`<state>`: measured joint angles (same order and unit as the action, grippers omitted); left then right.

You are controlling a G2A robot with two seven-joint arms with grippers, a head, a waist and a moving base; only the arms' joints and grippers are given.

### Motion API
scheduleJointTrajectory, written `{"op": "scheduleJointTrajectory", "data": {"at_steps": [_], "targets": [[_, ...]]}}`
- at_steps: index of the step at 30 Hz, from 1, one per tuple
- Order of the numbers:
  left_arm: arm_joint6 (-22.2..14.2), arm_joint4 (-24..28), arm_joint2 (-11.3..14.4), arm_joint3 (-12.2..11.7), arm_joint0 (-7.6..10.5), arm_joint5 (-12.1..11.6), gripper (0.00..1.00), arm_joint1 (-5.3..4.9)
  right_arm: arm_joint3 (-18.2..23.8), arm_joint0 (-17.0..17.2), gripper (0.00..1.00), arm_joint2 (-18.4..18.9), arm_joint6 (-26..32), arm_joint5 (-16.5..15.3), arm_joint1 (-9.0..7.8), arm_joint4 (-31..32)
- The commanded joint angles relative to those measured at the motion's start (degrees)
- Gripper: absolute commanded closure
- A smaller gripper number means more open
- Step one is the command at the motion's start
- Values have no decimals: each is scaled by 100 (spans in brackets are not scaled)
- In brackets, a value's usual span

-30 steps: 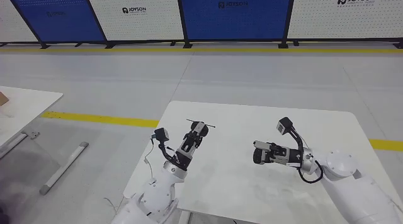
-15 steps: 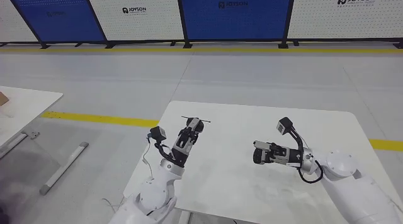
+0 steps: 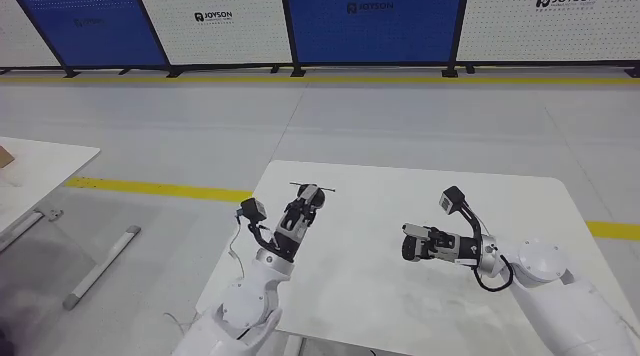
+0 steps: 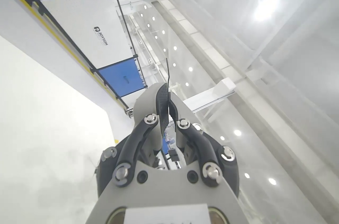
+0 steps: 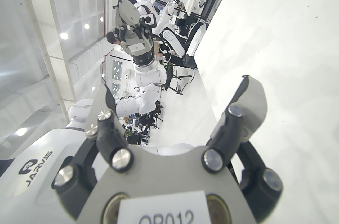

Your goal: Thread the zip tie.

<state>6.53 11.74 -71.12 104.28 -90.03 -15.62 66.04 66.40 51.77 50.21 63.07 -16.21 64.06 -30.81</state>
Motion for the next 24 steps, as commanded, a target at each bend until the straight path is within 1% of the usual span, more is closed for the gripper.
{"op": "scheduleJointTrajectory", "data": {"at_steps": [1, 2, 5, 8, 9, 11, 12, 16, 17, 18, 24], "targets": [[-60, -417, 78, -170, 62, 47, 100, 5, 0, 0, 0, 0, 0, 0, 0, 0], [-73, -662, 133, -297, 92, 39, 100, 9, 0, 0, 0, 0, 0, 0, 0, 0], [-18, -1089, 257, -557, 170, -9, 100, 31, 0, 0, 0, 0, 0, 0, 0, 0], [83, -1344, 376, -757, 215, -94, 100, 59, 0, 0, 0, 0, 0, 0, 0, 0], [105, -1449, 414, -847, 248, -89, 100, 69, 0, 0, 0, 0, 0, 0, 0, 0], [227, -1710, 457, -994, 300, -99, 100, 83, 0, 0, 0, 0, 0, 0, 0, 0], [320, -1874, 501, -1111, 330, -104, 100, 96, 0, 0, 0, 0, 0, 0, 0, 0], [525, -2172, 635, -1400, 443, -137, 100, 143, 0, 0, 0, 0, 0, 0, 0, 0], [549, -2161, 659, -1433, 461, -137, 100, 154, 0, 0, 0, 0, 0, 0, 0, 0], [486, -1992, 699, -1438, 459, -163, 100, 169, 0, 0, 0, 0, 0, 0, 0, 0], [486, -1992, 699, -1438, 459, -163, 100, 169, 0, 0, 0, 0, 0, 0, 0, 0]]}}
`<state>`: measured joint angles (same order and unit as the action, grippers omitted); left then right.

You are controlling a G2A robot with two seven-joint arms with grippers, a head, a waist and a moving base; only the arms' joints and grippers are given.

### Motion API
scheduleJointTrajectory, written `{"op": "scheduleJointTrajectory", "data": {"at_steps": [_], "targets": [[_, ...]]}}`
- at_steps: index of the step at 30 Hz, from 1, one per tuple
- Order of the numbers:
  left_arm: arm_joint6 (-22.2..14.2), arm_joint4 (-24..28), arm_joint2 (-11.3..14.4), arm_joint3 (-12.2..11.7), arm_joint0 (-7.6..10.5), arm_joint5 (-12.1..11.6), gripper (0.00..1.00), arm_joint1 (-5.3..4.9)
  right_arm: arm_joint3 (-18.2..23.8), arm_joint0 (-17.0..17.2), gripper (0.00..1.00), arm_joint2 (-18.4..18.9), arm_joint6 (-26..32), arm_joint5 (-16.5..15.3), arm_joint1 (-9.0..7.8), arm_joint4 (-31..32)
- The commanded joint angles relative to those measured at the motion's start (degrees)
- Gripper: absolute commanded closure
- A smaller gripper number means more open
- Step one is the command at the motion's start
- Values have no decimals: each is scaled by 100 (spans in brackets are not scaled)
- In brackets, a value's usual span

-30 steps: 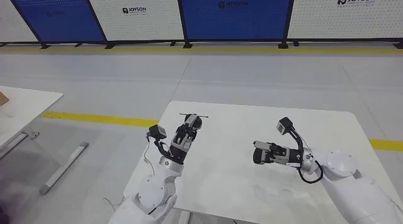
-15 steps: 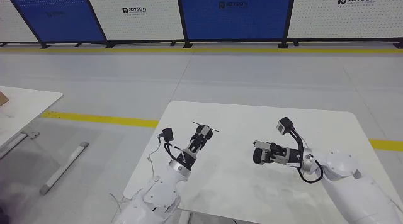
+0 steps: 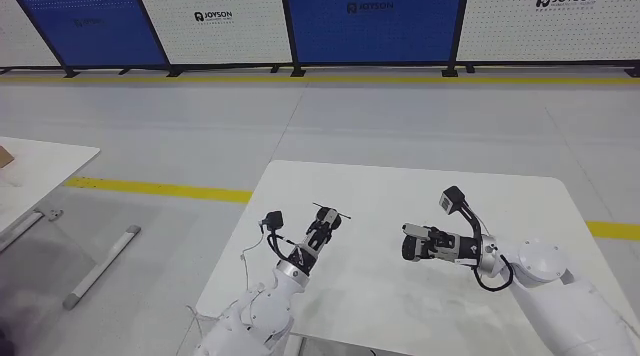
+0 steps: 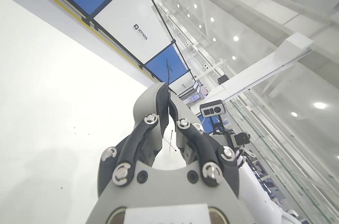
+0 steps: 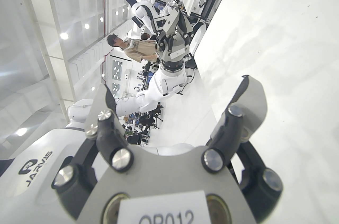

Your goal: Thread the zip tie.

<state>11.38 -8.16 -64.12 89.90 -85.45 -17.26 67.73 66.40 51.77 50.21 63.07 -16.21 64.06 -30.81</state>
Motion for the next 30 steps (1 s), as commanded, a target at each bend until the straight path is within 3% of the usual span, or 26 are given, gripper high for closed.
{"op": "scheduleJointTrajectory", "data": {"at_steps": [1, 4, 8, 11, 14, 17, 26, 28, 30], "targets": [[2, -2, 0, 0, 0, 1, 100, 0, 0, 0, 0, 0, 0, 0, 0, 0], [17, 17, 8, 49, 1, 6, 100, 12, 0, 0, 0, 0, 0, 0, 0, 0], [52, 440, -29, 343, -123, -219, 100, 36, 0, 0, 0, 0, 0, 0, 0, 0], [-195, 805, -105, 642, -250, -222, 100, 27, 0, 0, 0, 0, 0, 0, 0, 0], [-780, 1415, -193, 888, -381, -211, 100, 2, 0, 0, 0, 0, 0, 0, 0, 0], [-1276, 1817, -384, 1076, -442, -34, 100, -38, 0, 0, 0, 0, 0, 0, 0, 0], [-1393, 1841, -402, 1102, -435, 35, 100, -42, 0, 0, 0, 0, 0, 0, 0, 0], [-1585, 1699, -409, 1079, -399, 46, 100, -54, 0, 0, 0, 0, 0, 0, 0, 0], [-1986, 1405, -477, 990, -336, 300, 100, -96, 0, 0, 0, 0, 0, 0, 0, 0]]}}
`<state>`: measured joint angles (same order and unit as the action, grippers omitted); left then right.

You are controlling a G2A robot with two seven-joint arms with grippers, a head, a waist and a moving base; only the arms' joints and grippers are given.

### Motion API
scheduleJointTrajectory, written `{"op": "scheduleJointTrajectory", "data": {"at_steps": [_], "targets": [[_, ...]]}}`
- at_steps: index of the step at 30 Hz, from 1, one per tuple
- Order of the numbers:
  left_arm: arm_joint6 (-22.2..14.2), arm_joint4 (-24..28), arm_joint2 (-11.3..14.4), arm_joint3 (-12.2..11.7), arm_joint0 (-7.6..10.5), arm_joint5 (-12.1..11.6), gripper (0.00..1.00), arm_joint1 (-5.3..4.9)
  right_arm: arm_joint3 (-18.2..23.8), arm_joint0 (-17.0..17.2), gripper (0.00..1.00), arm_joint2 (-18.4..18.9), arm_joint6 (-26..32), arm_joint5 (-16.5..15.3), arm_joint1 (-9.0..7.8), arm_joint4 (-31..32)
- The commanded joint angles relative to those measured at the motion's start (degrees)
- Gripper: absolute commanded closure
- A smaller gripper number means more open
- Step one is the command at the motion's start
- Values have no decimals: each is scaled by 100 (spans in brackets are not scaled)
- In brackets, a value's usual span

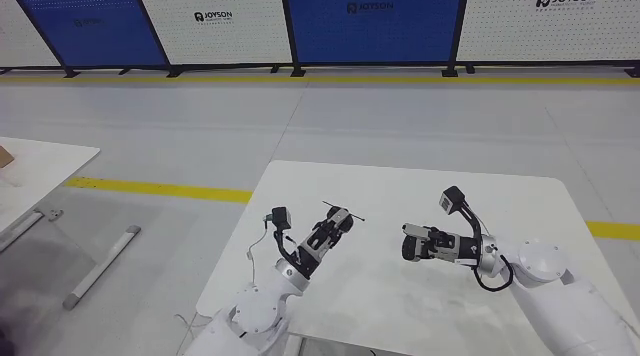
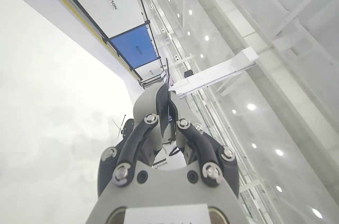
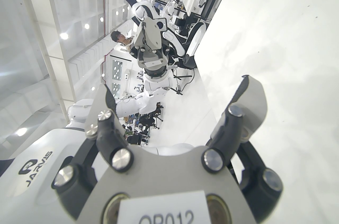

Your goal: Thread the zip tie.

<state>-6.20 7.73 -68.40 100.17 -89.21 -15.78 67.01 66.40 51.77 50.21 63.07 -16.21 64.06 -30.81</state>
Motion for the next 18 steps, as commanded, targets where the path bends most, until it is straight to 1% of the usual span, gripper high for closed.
{"op": "scheduleJointTrajectory", "data": {"at_steps": [1, 3, 7, 9, 10, 11, 18], "targets": [[-283, -275, -87, -73, 56, 176, 100, -34, 0, 0, 0, 0, 0, 0, 0, 0], [-532, -442, -142, -166, 112, 315, 100, -61, 0, 0, 0, 0, 0, 0, 0, 0], [-998, -397, -340, -351, 186, 353, 100, -112, 0, 0, 0, 0, 0, 0, 0, 0], [-1458, -163, -400, -476, 247, 484, 100, -136, 0, 0, 0, 0, 0, 0, 0, 0], [-1690, -42, -445, -563, 329, 597, 100, -149, 0, 0, 0, 0, 0, 0, 0, 0], [-1730, -47, -456, -616, 368, 610, 100, -153, 0, 0, 0, 0, 0, 0, 0, 0], [-1730, -47, -456, -616, 368, 610, 100, -153, 0, 0, 0, 0, 0, 0, 0, 0]]}}
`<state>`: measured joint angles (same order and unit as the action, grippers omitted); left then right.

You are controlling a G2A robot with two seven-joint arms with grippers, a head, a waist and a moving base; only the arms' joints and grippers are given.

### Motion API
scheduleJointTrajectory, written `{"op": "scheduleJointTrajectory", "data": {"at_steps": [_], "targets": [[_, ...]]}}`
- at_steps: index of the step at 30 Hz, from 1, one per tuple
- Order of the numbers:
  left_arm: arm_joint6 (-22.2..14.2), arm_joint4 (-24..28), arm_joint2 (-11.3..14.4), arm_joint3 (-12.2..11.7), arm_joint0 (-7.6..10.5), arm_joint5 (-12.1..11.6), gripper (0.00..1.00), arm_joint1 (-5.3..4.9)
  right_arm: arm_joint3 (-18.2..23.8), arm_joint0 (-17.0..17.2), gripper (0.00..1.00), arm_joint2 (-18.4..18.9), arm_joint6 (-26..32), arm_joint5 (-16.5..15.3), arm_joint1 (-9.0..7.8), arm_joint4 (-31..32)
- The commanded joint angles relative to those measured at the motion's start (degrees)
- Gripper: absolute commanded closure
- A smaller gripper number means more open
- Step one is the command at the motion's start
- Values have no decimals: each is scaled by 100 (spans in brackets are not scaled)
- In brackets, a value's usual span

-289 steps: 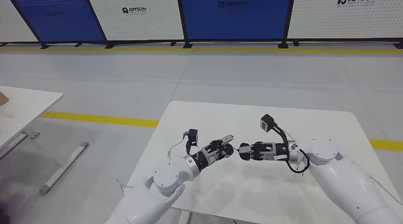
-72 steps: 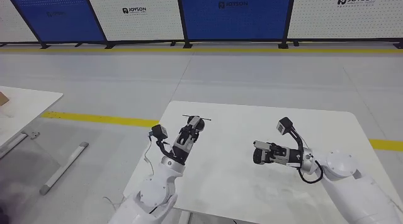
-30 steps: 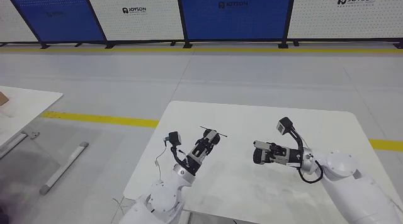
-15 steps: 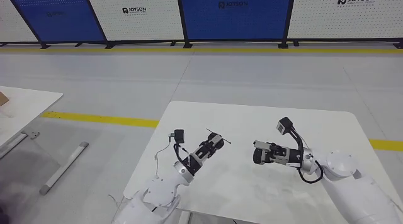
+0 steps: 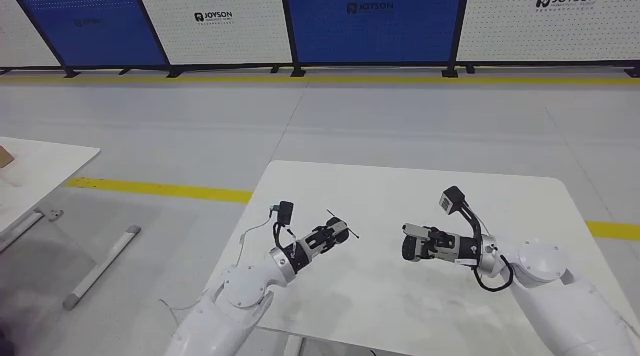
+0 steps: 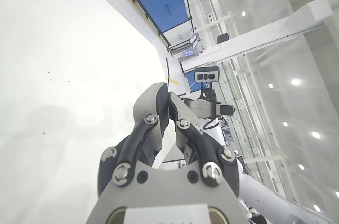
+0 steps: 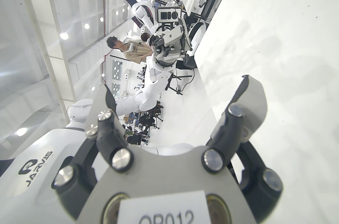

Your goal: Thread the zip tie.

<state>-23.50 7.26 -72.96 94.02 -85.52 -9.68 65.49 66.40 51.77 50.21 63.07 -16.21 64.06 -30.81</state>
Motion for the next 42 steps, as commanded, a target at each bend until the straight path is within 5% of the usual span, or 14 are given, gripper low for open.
{"op": "scheduleJointTrajectory", "data": {"at_steps": [1, 6, 21, 24, 28, 34, 37, 42], "targets": [[-1, 0, 0, 0, 0, 0, 100, 0, 0, 0, 0, 0, 0, 0, 0, 0], [746, -180, 268, -16, -67, -16, 100, 69, 0, 0, 0, 0, 0, 0, 0, 0], [621, -47, 371, -60, -10, 121, 100, 85, 0, 0, 0, 0, 0, 0, 0, 0], [621, -47, 371, -60, -10, 121, 100, 85, 231, 76, 0, 246, -122, -6, -85, 266], [621, -47, 371, -60, -10, 121, 100, 85, 734, 314, 0, 866, 35, 323, -336, 856], [621, -47, 371, -60, -10, 121, 100, 85, 1577, 678, 0, 1697, 276, 1373, -659, 1760], [621, -47, 371, -60, -10, 121, 100, 85, 1840, 788, 0, 1962, -811, 1971, -723, 2598], [621, -47, 371, -60, -10, 121, 100, 85, 1840, 788, 0, 1962, -811, 1971, -723, 2598]]}}
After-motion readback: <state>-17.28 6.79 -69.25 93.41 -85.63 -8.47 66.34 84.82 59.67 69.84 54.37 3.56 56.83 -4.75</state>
